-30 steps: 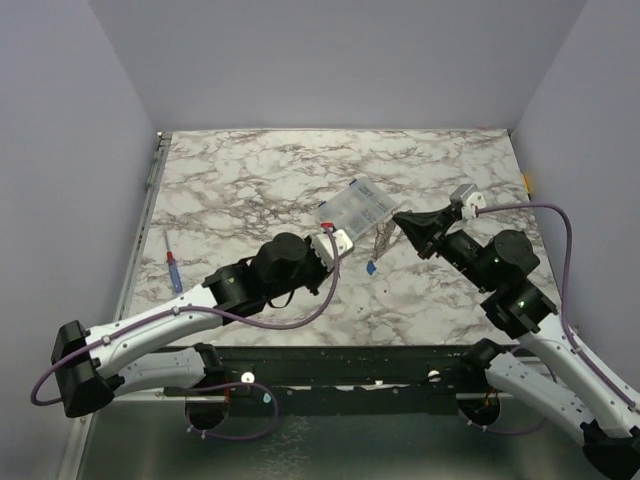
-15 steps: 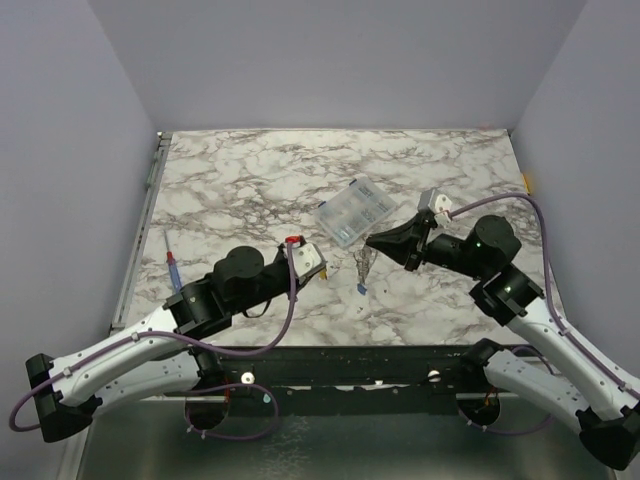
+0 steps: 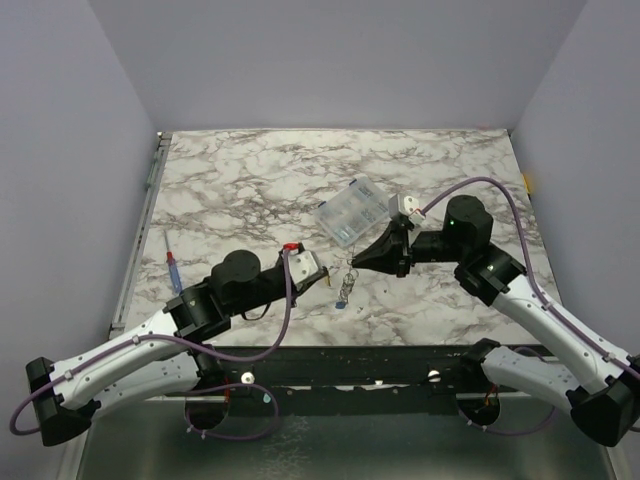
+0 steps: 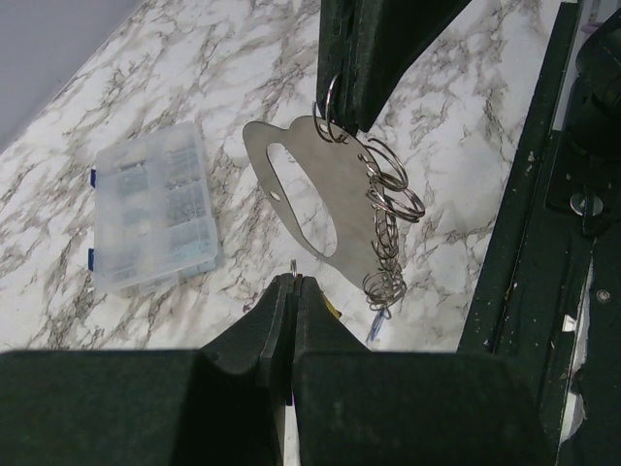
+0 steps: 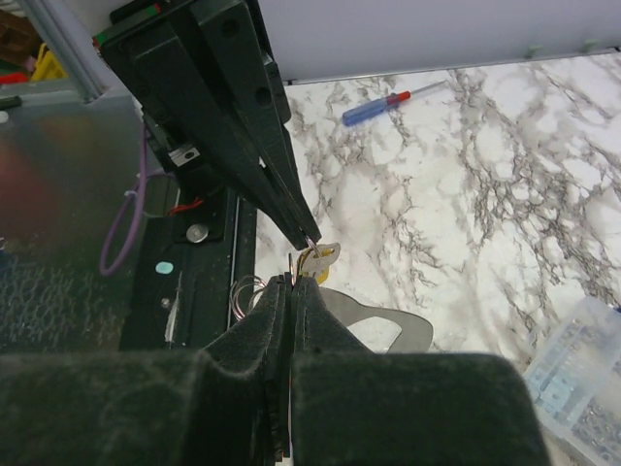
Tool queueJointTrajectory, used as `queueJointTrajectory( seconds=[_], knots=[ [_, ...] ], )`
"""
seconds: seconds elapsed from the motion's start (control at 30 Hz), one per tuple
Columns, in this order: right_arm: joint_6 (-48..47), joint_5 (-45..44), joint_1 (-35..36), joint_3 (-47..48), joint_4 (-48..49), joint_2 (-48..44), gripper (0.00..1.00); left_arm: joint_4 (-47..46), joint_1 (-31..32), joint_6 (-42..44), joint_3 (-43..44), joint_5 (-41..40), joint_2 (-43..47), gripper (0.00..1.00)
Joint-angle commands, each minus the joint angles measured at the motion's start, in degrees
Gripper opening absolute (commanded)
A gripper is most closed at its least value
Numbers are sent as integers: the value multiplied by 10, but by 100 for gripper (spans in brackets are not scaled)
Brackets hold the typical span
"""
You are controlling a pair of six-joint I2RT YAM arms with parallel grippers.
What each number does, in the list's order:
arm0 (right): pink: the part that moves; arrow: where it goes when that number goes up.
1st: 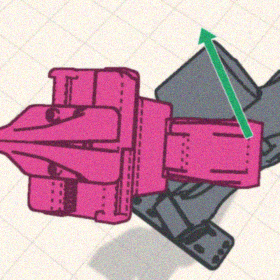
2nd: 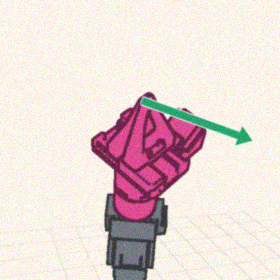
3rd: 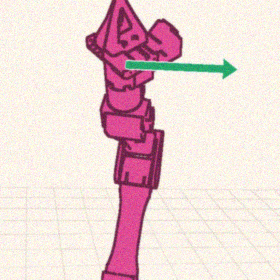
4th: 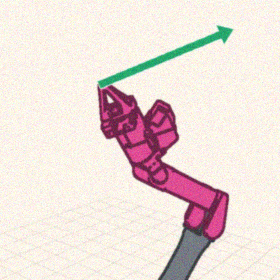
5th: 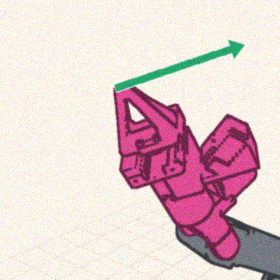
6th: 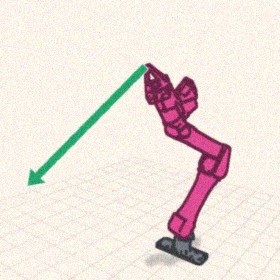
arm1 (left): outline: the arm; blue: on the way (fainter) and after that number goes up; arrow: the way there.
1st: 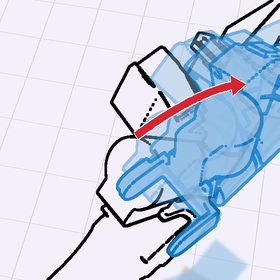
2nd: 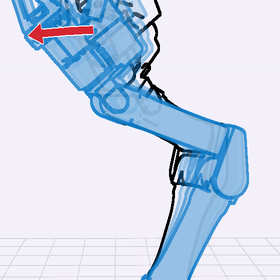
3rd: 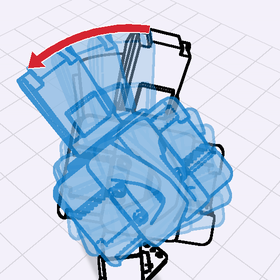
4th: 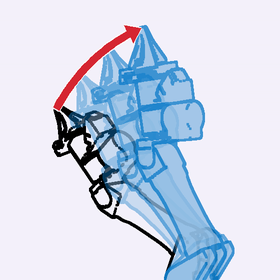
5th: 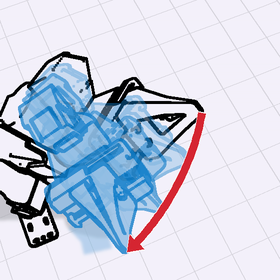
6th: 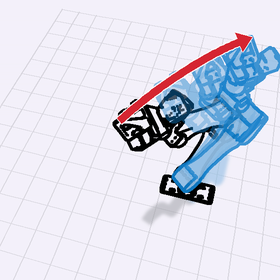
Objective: Put the keys on the keyring
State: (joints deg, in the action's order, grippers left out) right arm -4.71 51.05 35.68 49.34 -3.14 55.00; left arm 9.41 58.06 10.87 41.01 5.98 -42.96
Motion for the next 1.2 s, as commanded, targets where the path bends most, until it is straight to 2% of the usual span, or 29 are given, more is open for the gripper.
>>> queueJointTrajectory(
  seconds=[0.0,0.17,0.33,0.47,0.67,0.9,1.17],
  knots=[
    [-15,63,4,28,-16,19,1,-47,-3,-5,-31,18,18,0],
    [-35,95,4,10,6,26,0,-111,-5,14,-78,11,50,0],
    [-71,128,4,-52,72,9,1,-148,-12,66,-115,21,70,0],
    [-92,147,4,-86,106,-4,0,-156,-22,71,-115,55,68,0],
    [-126,159,5,-96,98,-4,1,-187,-29,84,-124,124,65,0],
    [-141,161,13,-97,88,8,1,-183,-31,83,-109,207,31,0],
    [-106,158,16,-106,115,18,1,-190,-31,65,-97,219,-3,0]
  ],
)
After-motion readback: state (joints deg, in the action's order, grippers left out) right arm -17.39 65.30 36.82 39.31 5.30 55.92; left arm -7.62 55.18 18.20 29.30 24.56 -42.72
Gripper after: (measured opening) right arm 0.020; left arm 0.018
